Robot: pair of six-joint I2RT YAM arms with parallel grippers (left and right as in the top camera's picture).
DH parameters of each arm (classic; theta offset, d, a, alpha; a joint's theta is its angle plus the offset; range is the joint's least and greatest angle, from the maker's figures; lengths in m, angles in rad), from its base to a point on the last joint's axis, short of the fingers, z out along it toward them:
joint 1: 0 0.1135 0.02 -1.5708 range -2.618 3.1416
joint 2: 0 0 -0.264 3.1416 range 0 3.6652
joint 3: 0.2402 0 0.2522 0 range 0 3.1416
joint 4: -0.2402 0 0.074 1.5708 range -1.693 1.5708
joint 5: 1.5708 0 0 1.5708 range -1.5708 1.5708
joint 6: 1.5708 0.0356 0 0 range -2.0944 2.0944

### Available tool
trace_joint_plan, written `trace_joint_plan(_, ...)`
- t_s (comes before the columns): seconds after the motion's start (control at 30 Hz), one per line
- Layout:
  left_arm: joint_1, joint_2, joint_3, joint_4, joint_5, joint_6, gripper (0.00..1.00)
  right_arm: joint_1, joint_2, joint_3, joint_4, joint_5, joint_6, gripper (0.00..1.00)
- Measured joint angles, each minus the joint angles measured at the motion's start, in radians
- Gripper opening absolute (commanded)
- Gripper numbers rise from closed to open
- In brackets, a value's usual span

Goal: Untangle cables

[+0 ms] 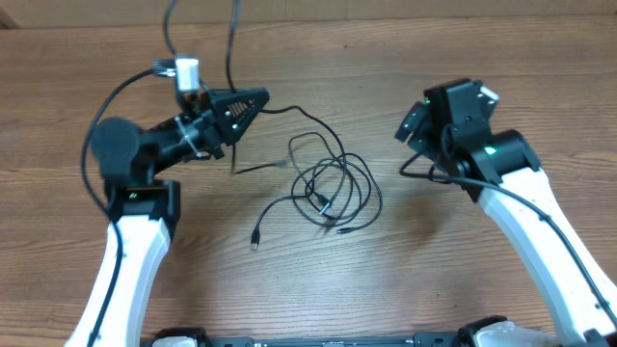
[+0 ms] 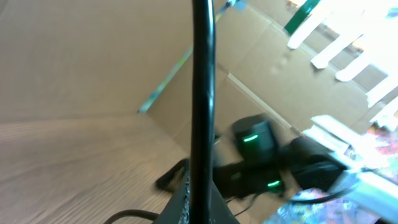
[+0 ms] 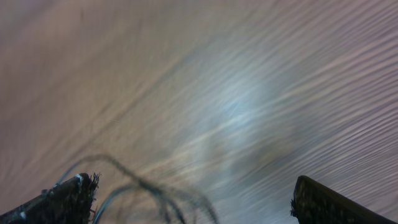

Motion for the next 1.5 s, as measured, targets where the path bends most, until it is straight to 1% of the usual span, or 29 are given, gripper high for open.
trace_joint_plan(0.1,-0.001,-0.066,0.0,0.0,-0.03,-0.035,0.04,0.0,0.057,0.0,0.002,-0.122,-0.024,1.0)
trace_joint_plan(0.23,0.0,-0.137,0.001,-0.033,-0.074,-0.031,0.04,0.0,0.137,0.0,0.0,-0.336,-0.098,1.0)
trace_joint_plan(0.33,0.014,-0.161,0.004,-0.188,-0.111,0.022,0.04,0.002,0.179,-0.001,0.0,-0.428,-0.143,1.0)
trace_joint_plan(0.4,0.036,-0.16,0.008,-0.373,-0.157,0.084,0.04,0.002,0.198,-0.008,0.002,-0.463,-0.167,1.0)
trace_joint_plan(0.5,0.065,-0.155,0.005,-0.603,-0.25,0.18,0.04,0.003,0.216,-0.034,0.003,-0.491,-0.186,1.0)
trace_joint_plan(0.6,0.09,-0.151,0.004,-0.761,-0.356,0.267,0.04,0.003,0.229,-0.063,0.02,-0.505,-0.196,1.0)
trace_joint_plan(0.7,0.13,-0.151,0.003,-0.838,-0.438,0.339,0.04,0.002,0.242,-0.084,0.027,-0.513,-0.2,1.0)
trace_joint_plan(0.83,0.204,-0.151,0.014,-0.908,-0.489,0.408,0.04,0.003,0.257,-0.098,0.037,-0.516,-0.203,1.0)
trace_joint_plan(0.97,0.284,-0.15,0.08,-1.082,-0.537,0.481,0.04,0.003,0.262,-0.1,0.037,-0.519,-0.204,1.0)
trace_joint_plan(1.13,0.359,-0.15,0.185,-1.322,-0.681,0.543,0.04,0.002,0.262,-0.1,0.037,-0.52,-0.206,1.0)
trace_joint_plan(1.33,0.414,-0.15,0.227,-1.464,-0.853,0.565,0.04,0.003,0.262,-0.1,0.038,-0.521,-0.208,1.0)
trace_joint_plan(1.5,0.517,-0.15,0.229,-1.475,-0.925,0.57,0.04,0.002,0.262,-0.1,0.038,-0.522,-0.208,1.0)
